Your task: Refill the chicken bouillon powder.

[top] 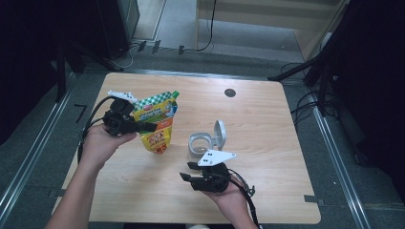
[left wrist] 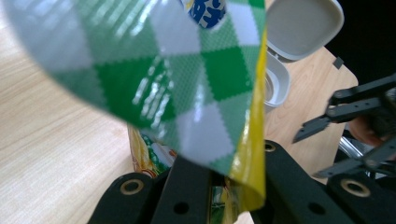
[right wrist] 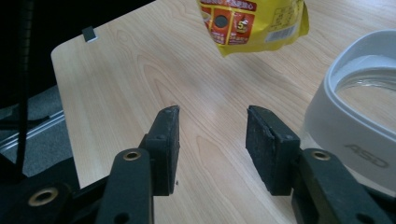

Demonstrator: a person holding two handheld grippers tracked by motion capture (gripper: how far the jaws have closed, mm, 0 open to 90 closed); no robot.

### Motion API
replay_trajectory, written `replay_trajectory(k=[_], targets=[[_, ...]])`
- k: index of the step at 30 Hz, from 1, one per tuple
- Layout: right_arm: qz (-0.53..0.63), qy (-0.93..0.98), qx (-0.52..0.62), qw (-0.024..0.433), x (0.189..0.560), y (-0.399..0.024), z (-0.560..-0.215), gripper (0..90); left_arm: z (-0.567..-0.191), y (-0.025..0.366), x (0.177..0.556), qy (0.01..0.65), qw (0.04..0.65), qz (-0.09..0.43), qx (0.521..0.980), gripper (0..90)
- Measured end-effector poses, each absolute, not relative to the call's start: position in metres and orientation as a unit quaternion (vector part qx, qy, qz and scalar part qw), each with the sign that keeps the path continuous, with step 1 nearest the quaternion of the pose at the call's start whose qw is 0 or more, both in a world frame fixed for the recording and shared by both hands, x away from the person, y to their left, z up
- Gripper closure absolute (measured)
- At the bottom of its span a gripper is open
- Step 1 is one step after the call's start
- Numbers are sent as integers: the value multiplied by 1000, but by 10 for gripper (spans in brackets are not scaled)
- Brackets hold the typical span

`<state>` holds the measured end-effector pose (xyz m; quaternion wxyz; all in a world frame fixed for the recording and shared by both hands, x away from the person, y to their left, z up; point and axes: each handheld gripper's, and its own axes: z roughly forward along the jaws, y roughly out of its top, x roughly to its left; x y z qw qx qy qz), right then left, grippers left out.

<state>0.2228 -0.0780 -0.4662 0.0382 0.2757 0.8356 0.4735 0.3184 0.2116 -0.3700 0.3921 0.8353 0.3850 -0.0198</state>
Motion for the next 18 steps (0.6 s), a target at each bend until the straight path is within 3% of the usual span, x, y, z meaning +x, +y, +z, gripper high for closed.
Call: replay_trajectory(k=[18], targets=[[458,838,293,45,226,-55,-494,638,-348,206,290,348,396,-60,847,900]])
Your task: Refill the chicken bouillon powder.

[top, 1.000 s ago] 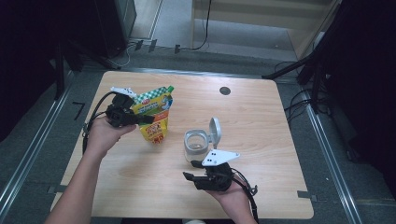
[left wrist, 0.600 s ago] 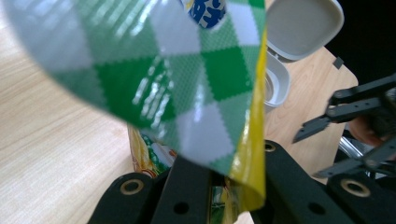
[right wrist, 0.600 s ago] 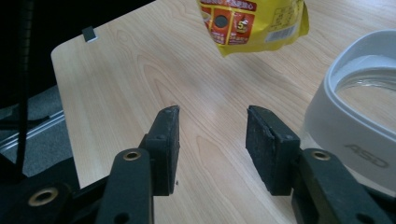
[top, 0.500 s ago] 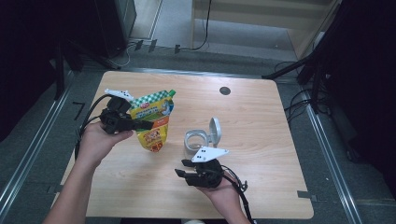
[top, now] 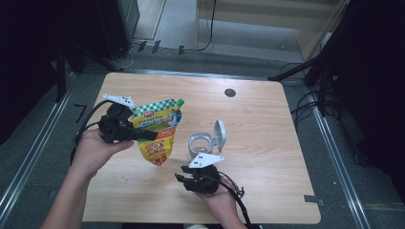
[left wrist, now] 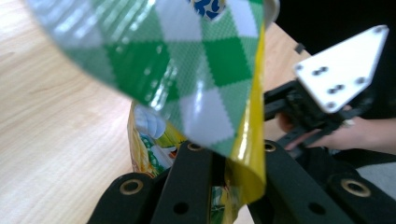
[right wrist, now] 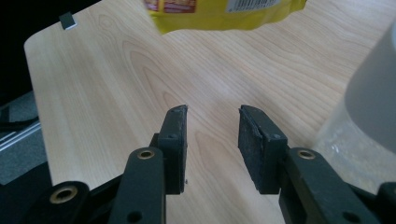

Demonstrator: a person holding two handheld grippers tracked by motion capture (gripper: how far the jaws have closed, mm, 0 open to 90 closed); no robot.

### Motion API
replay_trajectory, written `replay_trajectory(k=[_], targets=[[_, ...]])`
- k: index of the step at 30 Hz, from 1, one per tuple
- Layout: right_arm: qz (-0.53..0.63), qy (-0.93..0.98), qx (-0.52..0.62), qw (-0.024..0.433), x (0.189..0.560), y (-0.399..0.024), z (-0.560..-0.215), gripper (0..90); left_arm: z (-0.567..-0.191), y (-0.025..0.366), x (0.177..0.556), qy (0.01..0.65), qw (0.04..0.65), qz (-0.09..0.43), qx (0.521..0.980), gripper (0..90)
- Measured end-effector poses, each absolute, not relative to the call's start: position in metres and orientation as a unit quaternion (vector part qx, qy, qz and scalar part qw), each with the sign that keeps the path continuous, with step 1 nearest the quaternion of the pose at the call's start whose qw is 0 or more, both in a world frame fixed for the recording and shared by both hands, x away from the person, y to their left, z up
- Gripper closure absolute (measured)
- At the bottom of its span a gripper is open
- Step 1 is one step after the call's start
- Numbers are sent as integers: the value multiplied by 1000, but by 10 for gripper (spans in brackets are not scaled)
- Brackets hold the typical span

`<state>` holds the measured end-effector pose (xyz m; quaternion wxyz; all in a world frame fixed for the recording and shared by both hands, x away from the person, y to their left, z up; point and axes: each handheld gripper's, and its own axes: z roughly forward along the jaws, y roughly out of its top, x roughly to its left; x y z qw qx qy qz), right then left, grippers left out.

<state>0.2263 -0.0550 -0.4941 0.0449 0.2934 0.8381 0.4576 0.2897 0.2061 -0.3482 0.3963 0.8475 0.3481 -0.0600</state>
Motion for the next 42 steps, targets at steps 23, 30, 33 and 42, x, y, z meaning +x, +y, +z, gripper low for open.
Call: replay_trajectory(k=[23,30,33,42], targets=[[453,841,288,67,244,-35,-508,670,-338,193,257,308,402,-116,855,900],[471,837,266,78,242,-35,-504,667,-341,190,257,307,413,-144,845,900],[476,839,249,80,241,-35,-505,667,-342,192,258,315,410,-142,844,900],[474,851,201,107,230,-30,-503,666,-345,193,263,331,405,-147,840,900]])
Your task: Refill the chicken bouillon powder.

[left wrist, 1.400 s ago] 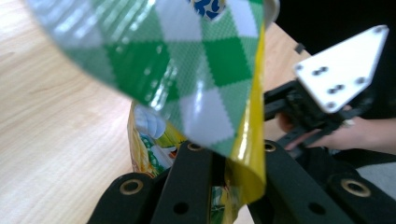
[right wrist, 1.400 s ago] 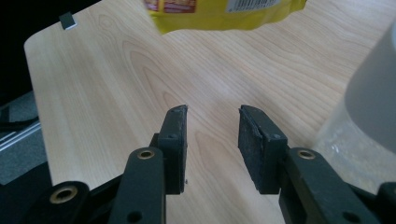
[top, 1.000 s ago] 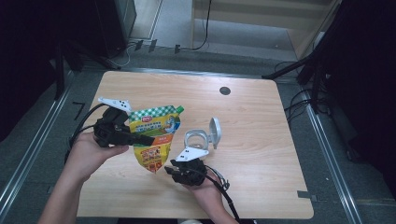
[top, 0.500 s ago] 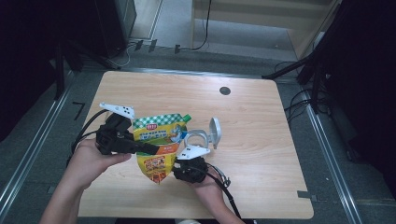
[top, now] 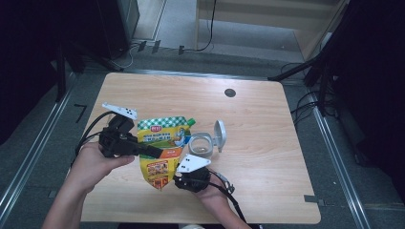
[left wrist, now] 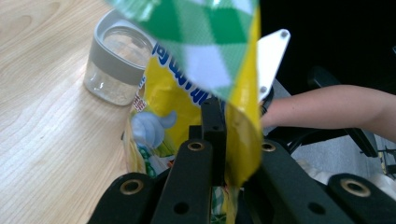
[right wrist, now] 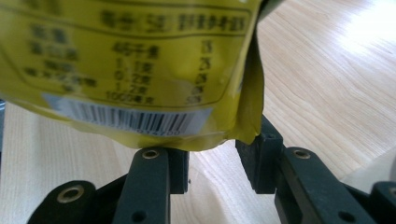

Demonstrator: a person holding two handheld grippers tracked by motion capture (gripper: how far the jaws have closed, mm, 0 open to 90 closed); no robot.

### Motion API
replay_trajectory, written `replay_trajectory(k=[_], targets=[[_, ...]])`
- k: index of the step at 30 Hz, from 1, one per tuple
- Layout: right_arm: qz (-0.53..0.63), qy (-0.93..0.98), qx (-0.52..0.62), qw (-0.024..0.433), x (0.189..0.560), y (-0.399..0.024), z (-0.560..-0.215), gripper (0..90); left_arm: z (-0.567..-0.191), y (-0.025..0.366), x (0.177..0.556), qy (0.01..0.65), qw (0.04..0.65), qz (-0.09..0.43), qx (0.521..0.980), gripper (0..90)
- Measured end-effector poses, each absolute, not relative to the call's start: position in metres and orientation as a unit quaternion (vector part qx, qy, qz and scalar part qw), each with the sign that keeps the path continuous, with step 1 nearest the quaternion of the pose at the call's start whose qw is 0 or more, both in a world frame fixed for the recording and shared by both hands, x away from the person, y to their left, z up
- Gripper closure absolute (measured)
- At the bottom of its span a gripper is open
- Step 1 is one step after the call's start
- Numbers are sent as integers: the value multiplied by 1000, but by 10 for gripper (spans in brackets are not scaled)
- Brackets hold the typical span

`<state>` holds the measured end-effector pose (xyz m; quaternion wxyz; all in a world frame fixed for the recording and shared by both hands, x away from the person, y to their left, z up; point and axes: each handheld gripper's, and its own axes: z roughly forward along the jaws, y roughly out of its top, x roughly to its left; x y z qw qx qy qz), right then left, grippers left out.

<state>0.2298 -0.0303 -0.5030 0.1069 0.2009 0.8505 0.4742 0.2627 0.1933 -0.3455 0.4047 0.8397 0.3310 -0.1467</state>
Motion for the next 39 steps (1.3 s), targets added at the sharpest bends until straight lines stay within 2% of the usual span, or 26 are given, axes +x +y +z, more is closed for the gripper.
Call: replay_trajectory(k=[10,20,22,25,31,36,39], targets=[[475,854,195,90,223,-33,-504,671,-350,183,268,343,404,-142,836,883],[467,855,208,90,219,-33,-504,681,-356,170,272,351,392,-109,843,802],[468,854,211,87,219,-33,-504,681,-356,169,272,354,393,-113,841,813],[470,853,210,88,219,-34,-505,677,-356,167,271,351,394,-128,839,896],[483,844,218,88,221,-37,-505,649,-353,167,270,347,396,-153,836,900],[489,840,216,97,223,-39,-507,559,-352,166,269,349,393,-163,835,900],[490,842,200,106,220,-37,-505,616,-353,166,271,356,392,-159,833,900]])
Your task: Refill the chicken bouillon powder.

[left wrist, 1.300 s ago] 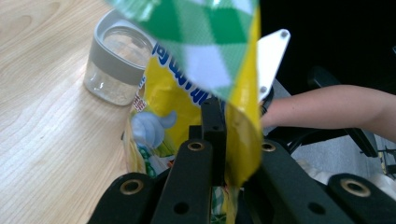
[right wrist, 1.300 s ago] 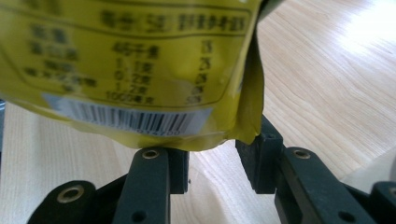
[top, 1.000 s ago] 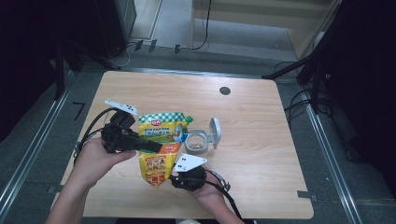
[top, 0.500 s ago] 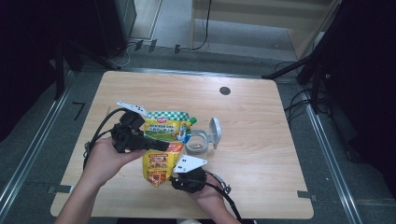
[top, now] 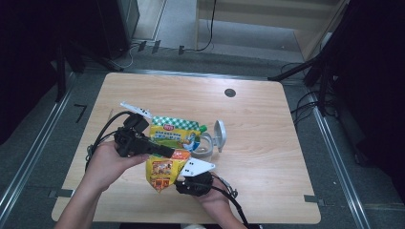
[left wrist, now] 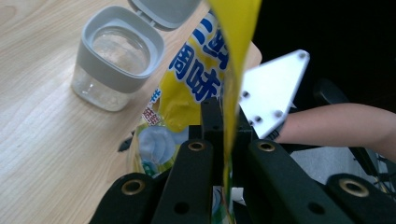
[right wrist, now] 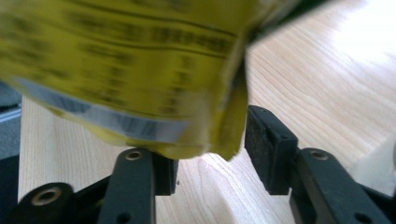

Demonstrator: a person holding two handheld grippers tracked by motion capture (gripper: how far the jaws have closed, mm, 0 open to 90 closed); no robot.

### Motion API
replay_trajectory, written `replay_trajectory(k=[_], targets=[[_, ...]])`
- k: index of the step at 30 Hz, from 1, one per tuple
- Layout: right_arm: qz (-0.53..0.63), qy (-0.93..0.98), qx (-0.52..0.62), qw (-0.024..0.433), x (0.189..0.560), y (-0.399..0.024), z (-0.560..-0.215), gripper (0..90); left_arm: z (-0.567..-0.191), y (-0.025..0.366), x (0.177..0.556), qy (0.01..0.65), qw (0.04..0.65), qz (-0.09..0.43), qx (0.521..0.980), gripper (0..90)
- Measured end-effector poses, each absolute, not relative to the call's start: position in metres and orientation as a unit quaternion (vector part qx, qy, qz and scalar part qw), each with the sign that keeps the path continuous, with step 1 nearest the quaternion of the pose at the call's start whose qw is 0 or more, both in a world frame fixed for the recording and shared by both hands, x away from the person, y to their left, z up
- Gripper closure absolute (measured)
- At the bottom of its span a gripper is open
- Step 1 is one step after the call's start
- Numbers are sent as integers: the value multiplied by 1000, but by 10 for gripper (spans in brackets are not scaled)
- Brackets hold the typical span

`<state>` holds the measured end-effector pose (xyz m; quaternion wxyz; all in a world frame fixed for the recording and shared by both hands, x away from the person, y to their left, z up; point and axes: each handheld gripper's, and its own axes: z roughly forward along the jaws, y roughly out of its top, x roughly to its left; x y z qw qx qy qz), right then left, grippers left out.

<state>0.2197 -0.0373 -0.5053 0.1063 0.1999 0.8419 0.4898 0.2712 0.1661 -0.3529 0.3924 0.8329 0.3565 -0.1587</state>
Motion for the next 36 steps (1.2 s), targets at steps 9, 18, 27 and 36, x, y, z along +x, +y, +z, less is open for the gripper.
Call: replay_trajectory(k=[9,18,27,36], targets=[[488,850,173,99,203,-24,-499,652,-357,159,273,373,399,-132,827,870],[488,850,188,67,199,-18,-492,655,-364,151,274,382,390,-96,833,786],[503,841,198,29,198,-14,-484,644,-370,147,276,393,381,-84,833,713],[511,834,208,12,197,-13,-474,625,-373,145,279,409,377,-91,826,654]])
